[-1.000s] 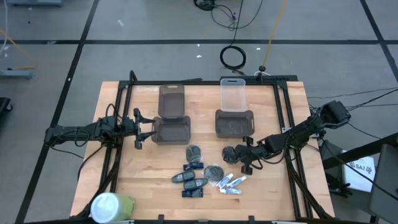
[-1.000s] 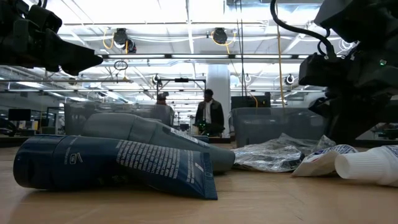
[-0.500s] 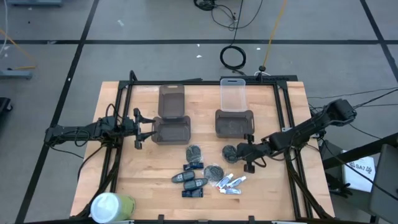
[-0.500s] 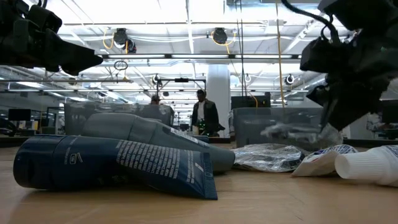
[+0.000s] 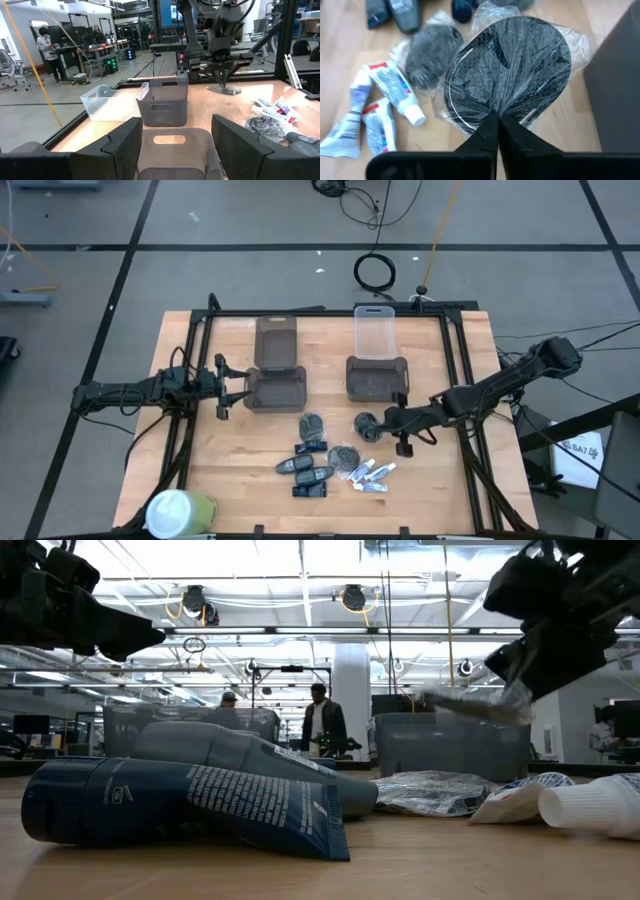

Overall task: Pick & Place Travel size toiletries
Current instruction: Put the top right black hairbrush into the transparent bin

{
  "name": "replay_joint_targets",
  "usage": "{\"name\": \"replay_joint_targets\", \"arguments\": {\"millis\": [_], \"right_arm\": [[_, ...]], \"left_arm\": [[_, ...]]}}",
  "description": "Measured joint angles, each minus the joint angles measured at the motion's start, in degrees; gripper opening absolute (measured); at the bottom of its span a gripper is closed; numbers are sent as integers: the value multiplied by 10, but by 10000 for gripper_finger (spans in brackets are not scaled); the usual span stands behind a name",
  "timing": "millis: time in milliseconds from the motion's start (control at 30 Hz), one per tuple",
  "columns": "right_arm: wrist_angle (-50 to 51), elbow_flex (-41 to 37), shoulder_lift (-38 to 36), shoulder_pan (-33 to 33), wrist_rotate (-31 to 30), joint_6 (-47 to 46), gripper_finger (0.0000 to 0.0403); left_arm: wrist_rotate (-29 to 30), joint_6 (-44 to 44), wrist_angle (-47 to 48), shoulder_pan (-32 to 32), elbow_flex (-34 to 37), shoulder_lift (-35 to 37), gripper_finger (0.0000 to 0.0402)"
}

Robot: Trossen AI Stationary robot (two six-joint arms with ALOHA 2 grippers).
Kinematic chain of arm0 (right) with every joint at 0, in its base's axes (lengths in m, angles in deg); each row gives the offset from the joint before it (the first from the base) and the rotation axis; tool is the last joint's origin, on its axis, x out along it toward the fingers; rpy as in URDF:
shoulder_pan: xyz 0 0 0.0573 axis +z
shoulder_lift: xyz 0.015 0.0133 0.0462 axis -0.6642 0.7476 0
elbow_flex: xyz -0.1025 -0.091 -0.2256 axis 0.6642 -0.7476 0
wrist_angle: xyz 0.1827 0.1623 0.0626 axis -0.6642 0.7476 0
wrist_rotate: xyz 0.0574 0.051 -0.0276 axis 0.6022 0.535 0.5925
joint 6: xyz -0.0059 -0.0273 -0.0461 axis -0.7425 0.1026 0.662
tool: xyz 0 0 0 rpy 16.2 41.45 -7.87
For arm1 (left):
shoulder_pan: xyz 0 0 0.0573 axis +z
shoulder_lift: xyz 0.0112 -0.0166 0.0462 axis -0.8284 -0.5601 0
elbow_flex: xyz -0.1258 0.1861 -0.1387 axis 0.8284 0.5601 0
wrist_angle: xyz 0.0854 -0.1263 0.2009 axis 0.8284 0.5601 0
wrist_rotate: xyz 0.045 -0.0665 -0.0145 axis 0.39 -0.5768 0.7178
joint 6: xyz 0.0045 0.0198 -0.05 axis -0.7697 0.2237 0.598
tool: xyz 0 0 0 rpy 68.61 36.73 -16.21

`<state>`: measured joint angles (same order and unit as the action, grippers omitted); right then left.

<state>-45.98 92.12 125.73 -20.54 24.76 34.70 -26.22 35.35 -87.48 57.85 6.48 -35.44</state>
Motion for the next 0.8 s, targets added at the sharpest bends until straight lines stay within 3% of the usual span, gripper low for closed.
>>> {"name": "replay_joint_targets", "arguments": {"millis": [333, 800], "right_arm": [[-81, -1, -10, 0, 48, 54, 0], [-362, -117, -38, -9, 107, 85, 0]], "left_arm": [[0, 0, 0, 0, 0, 0, 234], [0, 0, 0, 0, 0, 0, 234]]}}
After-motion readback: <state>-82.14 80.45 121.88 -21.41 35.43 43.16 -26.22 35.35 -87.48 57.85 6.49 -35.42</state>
